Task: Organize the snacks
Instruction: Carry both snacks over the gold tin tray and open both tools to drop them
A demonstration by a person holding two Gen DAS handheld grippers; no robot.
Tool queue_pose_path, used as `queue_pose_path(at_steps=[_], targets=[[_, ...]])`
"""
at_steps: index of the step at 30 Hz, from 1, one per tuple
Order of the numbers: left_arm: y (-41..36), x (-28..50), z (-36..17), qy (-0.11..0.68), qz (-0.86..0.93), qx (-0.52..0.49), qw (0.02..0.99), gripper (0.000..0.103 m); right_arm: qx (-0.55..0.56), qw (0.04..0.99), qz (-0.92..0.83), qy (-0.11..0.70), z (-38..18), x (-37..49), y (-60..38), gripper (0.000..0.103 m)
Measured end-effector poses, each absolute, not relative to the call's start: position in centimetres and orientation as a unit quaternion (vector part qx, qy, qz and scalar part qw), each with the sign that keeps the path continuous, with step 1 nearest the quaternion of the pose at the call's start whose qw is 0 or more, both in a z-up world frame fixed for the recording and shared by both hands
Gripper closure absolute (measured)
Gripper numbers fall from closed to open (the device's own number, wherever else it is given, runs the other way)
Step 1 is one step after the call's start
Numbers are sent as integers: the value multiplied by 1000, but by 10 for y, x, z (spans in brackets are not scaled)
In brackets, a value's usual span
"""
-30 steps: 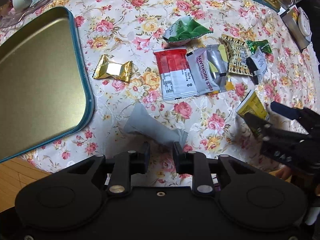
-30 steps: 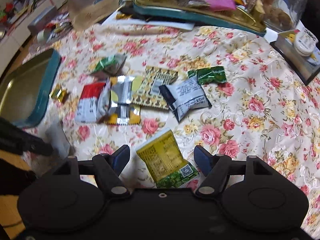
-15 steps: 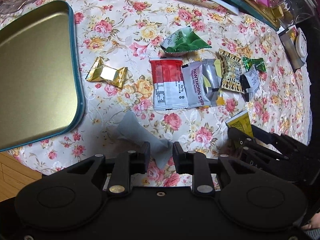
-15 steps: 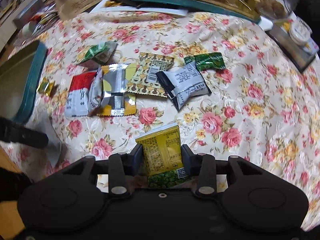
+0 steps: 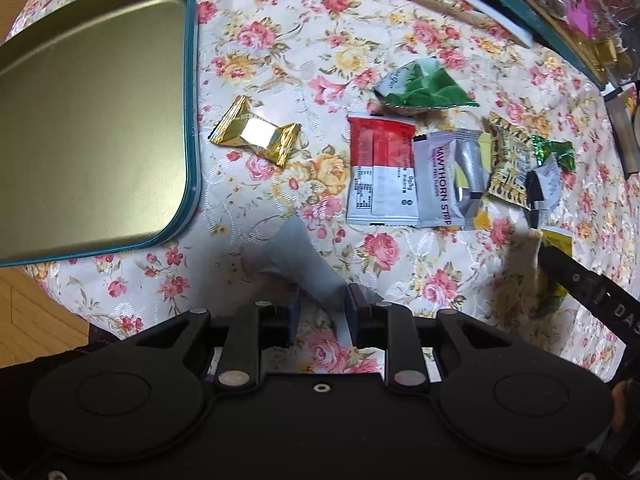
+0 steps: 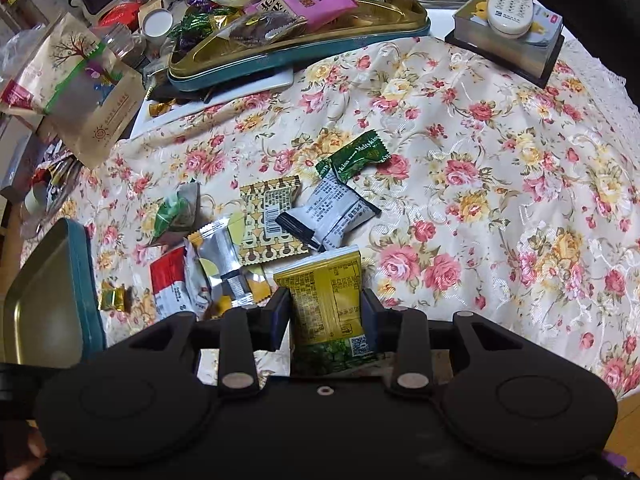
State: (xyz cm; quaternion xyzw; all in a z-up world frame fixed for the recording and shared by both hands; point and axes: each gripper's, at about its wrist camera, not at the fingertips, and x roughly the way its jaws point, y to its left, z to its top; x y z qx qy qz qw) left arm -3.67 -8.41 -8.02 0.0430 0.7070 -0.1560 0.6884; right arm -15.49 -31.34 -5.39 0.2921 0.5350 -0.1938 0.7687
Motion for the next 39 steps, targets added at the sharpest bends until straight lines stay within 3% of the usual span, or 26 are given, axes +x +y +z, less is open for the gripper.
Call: queue_pose_path(at_steps=[14, 16, 18, 29, 39], targets=[[-116, -41, -103, 725, -158, 68, 666, 69, 296, 780, -179, 521, -43, -154, -297, 64], [-123, -44, -103, 723, -165, 71, 667, 77, 298, 780, -179, 519, -40, -154, -298, 64], [-127, -47, -102, 717, -166, 70, 673, 77, 301, 781, -183, 515, -37, -155, -299, 64], [-122, -37, -41, 632, -197, 79, 746, 77, 338, 775, -220, 487, -23, -151, -310, 64], [-47, 8, -12, 596, -140, 47, 790, 77, 326, 792, -174, 486, -9, -115, -268, 64]])
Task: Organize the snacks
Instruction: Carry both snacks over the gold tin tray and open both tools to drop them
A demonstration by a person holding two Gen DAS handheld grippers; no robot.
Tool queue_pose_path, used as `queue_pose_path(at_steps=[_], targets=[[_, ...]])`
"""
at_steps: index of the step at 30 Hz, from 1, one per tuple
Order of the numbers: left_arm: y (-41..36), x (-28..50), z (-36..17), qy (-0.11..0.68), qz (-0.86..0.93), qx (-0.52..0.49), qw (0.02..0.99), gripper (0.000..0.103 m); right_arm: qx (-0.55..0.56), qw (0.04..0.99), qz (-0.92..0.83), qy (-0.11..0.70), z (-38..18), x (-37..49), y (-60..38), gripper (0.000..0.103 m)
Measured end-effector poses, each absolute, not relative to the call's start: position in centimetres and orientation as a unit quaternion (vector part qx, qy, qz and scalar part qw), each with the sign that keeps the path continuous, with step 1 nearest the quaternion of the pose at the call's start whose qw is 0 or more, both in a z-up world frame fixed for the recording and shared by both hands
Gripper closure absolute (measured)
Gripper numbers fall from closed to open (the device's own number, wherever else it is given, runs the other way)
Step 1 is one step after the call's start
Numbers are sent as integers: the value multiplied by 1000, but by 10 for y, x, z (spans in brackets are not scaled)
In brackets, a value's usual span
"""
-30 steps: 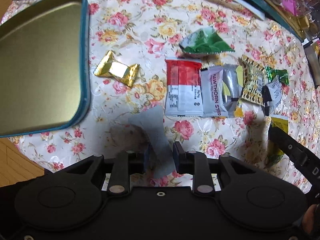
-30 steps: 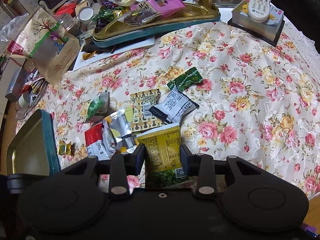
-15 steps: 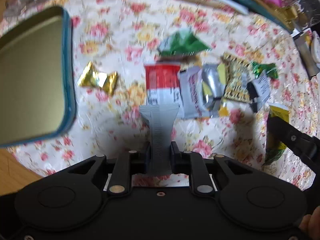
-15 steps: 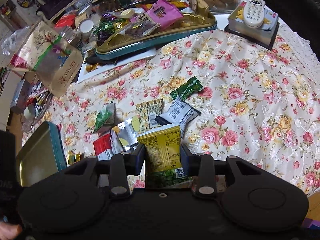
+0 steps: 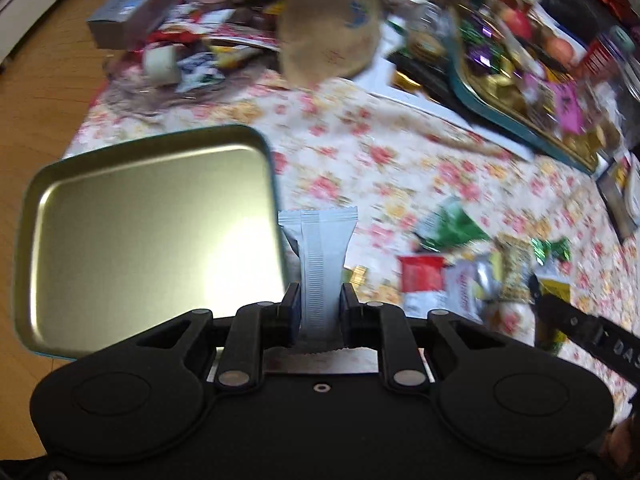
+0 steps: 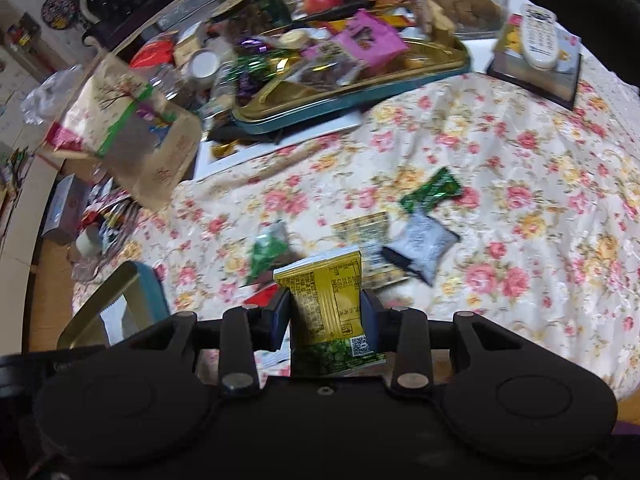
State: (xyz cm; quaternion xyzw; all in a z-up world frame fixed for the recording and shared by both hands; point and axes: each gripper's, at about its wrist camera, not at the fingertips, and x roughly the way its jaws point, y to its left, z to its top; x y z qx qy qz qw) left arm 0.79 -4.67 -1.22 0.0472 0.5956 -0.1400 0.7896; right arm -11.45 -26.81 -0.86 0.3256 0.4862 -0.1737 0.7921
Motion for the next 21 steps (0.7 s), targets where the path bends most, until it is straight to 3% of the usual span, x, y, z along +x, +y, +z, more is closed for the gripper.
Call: queue_pose_path(at_steps=[10, 21], targets=[[35, 39, -17, 595, -29, 15, 803, 76, 324, 810, -64, 485, 6, -74, -197, 64], [64, 47, -20, 606, 6, -12, 796, 70, 300, 821, 16, 485, 15, -45, -126, 63]])
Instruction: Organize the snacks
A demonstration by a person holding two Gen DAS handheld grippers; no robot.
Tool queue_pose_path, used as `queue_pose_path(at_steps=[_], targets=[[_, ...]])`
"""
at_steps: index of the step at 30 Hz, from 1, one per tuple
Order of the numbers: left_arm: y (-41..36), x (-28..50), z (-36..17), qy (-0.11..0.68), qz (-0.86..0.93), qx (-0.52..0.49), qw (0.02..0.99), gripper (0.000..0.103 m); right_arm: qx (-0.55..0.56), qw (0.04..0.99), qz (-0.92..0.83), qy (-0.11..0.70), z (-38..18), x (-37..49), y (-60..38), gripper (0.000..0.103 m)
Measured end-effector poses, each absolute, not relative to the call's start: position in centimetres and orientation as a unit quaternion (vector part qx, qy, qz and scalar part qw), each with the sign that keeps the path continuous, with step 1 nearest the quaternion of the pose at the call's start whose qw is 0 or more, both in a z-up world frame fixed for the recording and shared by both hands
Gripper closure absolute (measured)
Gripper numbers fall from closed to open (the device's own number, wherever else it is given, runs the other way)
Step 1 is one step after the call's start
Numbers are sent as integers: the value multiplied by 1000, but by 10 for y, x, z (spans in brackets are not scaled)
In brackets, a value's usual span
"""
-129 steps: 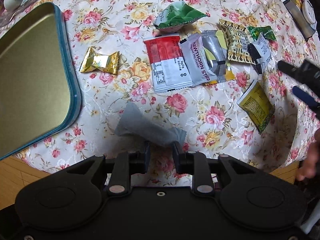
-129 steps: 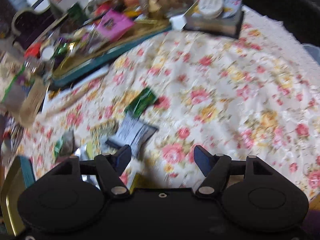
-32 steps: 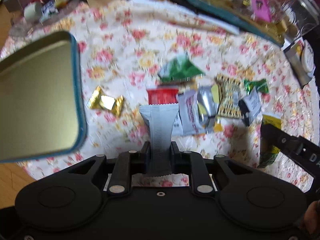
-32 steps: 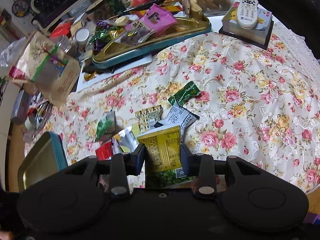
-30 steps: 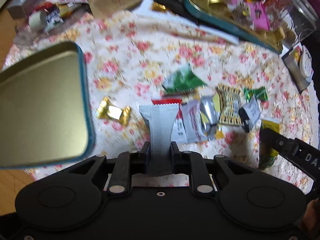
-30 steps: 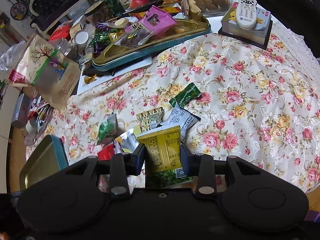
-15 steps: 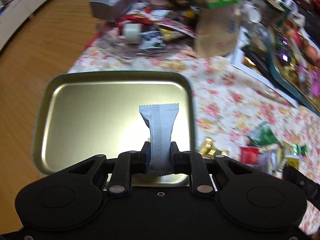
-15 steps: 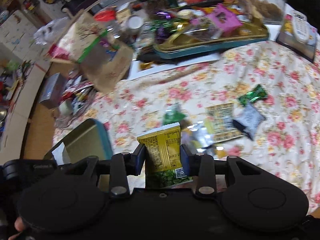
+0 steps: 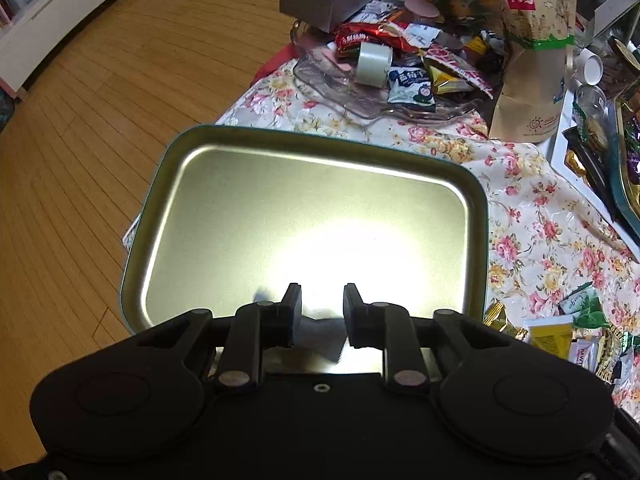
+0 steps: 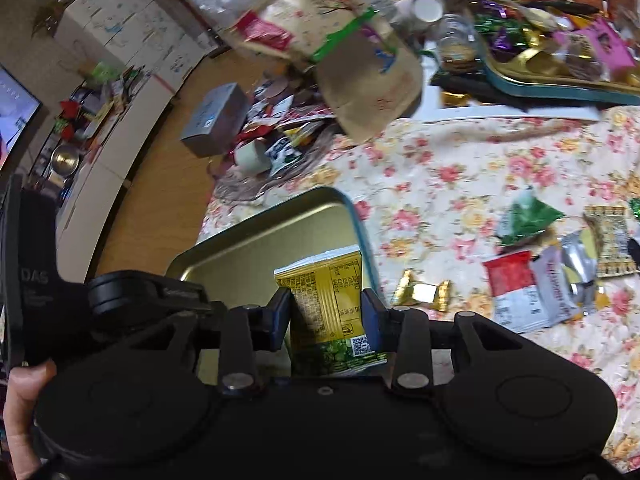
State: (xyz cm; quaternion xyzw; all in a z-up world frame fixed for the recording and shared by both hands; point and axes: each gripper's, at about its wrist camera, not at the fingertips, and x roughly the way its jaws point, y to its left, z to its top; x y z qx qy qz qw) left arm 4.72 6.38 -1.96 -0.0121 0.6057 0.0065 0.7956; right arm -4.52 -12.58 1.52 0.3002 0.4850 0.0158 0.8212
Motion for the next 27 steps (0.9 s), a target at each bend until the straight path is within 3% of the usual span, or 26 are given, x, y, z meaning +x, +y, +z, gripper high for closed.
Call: queue_pose_path(at_steps=[14, 18, 27], targets=[[62, 46, -31, 635, -10, -23, 772, 70, 270, 832, -9, 485, 7, -43, -115, 56], [54, 43, -31, 633, -15, -3, 774, 70, 220, 853, -68, 468, 6, -43, -117, 38], [41, 39, -32, 631, -20, 19, 776, 70, 131, 833, -214, 493, -14, -35, -142, 24]])
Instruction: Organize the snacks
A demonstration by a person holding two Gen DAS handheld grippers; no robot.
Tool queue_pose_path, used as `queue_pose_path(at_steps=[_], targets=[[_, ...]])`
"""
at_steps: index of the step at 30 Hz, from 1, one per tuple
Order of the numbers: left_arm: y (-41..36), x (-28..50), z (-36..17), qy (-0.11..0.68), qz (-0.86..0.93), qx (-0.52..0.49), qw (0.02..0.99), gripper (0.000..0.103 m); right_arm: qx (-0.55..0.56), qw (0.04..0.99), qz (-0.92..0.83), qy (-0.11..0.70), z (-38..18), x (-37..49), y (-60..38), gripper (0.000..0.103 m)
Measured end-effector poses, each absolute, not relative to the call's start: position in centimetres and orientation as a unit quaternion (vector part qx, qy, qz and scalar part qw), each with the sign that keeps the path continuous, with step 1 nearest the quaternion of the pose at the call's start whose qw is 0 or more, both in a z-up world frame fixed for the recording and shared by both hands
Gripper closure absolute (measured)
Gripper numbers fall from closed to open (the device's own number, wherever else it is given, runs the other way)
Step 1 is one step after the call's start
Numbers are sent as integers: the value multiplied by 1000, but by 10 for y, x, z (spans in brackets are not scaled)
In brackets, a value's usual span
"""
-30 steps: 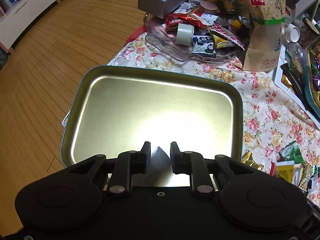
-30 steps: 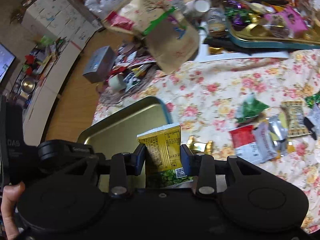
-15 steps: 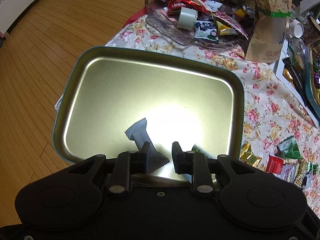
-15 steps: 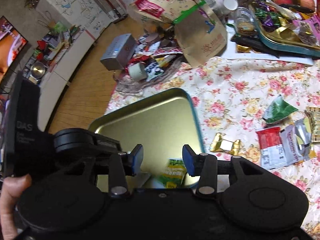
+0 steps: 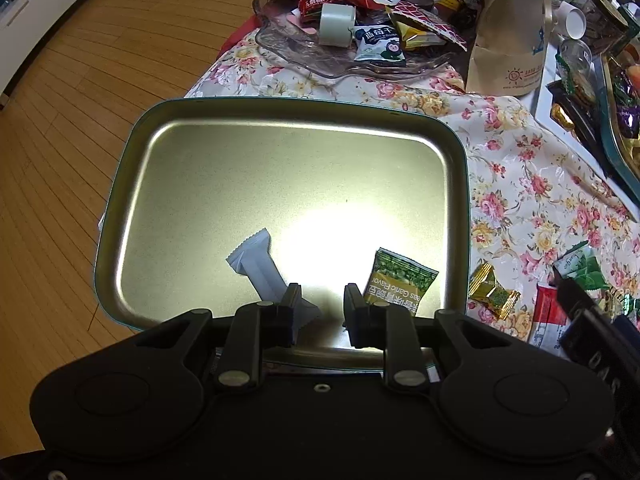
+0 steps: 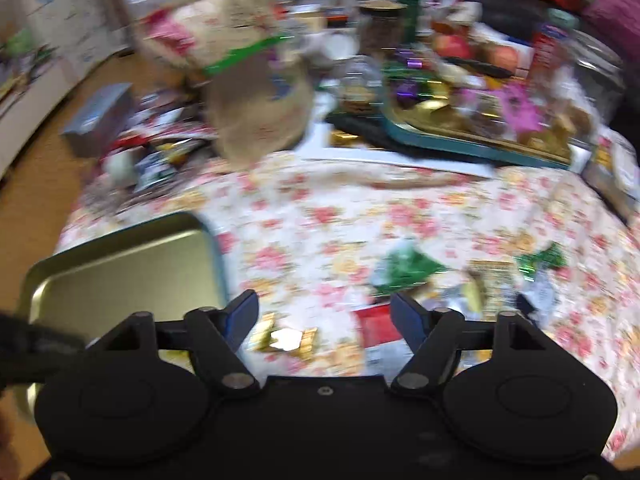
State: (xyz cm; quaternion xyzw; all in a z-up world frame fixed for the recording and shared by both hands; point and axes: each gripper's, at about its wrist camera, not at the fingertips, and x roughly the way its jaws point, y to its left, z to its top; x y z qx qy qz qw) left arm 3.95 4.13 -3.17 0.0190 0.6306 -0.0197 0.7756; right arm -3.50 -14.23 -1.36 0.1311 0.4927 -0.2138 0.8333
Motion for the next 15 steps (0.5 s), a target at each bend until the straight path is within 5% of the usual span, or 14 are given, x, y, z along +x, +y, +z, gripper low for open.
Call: queue_pose_path(at_steps=[15], targets=[[8, 28, -32, 635, -53, 46, 770, 70, 116, 752, -250, 599, -67, -63, -202, 18]])
